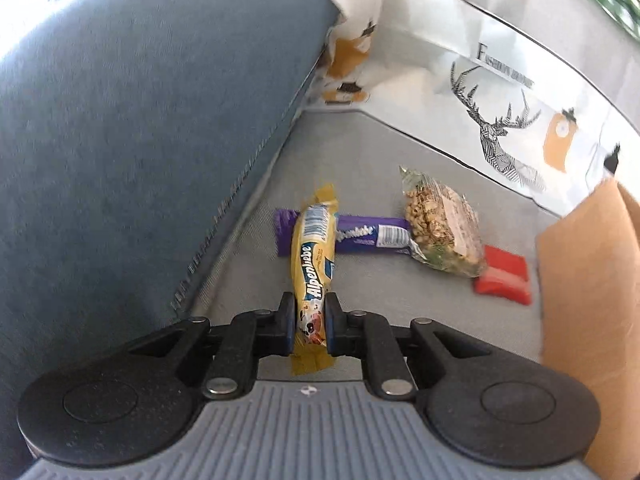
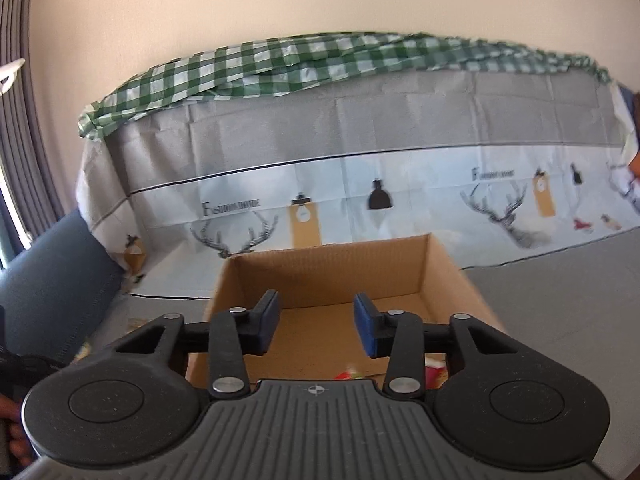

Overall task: Organize snacks
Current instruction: 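Grasp the yellow candy bar with the left tool while the right tool grasps the red wrapped bar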

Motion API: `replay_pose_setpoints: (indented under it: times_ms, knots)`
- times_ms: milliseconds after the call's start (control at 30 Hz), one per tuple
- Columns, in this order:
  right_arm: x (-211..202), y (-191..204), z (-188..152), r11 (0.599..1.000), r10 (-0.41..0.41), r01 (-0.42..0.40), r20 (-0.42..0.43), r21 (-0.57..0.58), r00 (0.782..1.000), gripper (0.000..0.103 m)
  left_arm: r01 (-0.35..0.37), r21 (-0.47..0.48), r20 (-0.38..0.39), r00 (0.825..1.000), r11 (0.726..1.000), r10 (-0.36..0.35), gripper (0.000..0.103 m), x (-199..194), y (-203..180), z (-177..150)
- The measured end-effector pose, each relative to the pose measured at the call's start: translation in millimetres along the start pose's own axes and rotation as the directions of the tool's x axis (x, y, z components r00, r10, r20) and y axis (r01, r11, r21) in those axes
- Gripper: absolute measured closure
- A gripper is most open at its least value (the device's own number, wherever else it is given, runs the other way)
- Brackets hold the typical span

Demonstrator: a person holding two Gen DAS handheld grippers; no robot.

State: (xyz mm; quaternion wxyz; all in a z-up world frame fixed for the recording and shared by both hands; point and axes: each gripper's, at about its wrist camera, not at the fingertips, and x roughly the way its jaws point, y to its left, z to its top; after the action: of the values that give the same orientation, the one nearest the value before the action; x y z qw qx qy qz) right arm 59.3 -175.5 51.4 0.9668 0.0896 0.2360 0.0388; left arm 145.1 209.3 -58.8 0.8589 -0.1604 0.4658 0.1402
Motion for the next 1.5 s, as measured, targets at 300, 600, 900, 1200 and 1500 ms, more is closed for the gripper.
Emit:
replay_pose_setpoints:
  times_ms: [300, 600, 900, 1200, 1500]
  knots:
    - [52, 95, 5, 0.971, 0.225, -0.211, -0.128, 0.114, 0.966, 0.054, 0.058, -0.301, -0.145, 0.984, 0.952, -0.106, 0.084, 25, 24, 3]
    - [127, 141, -21, 0.958, 0.213, -0.139, -0.292, 0.252, 0.932, 0.053, 0.049, -0.336, -0.151, 0.983, 0.941, -0.105, 0.089, 26, 31, 8]
    - [213, 152, -56, 0.893, 0.008, 0.187, -0.430, 0.410, 0.903, 0.031, 0.030, -0.352, -0.144, 0.986, 0.936, -0.086, 0.089, 23, 33, 10]
    - [275, 137, -55, 0.809, -0.072, 0.347, -0.506, 0.475, 0.860, 0.026, 0.021, -0.365, -0.148, 0.986, 0.931, -0.081, 0.089, 24, 38, 12]
    - [311, 170, -47, 0.913, -0.180, 0.348, -0.555, 0.212, 0.812, 0.036, 0.019, -0.372, -0.152, 0.985, 0.928, -0.081, 0.089, 24, 39, 13]
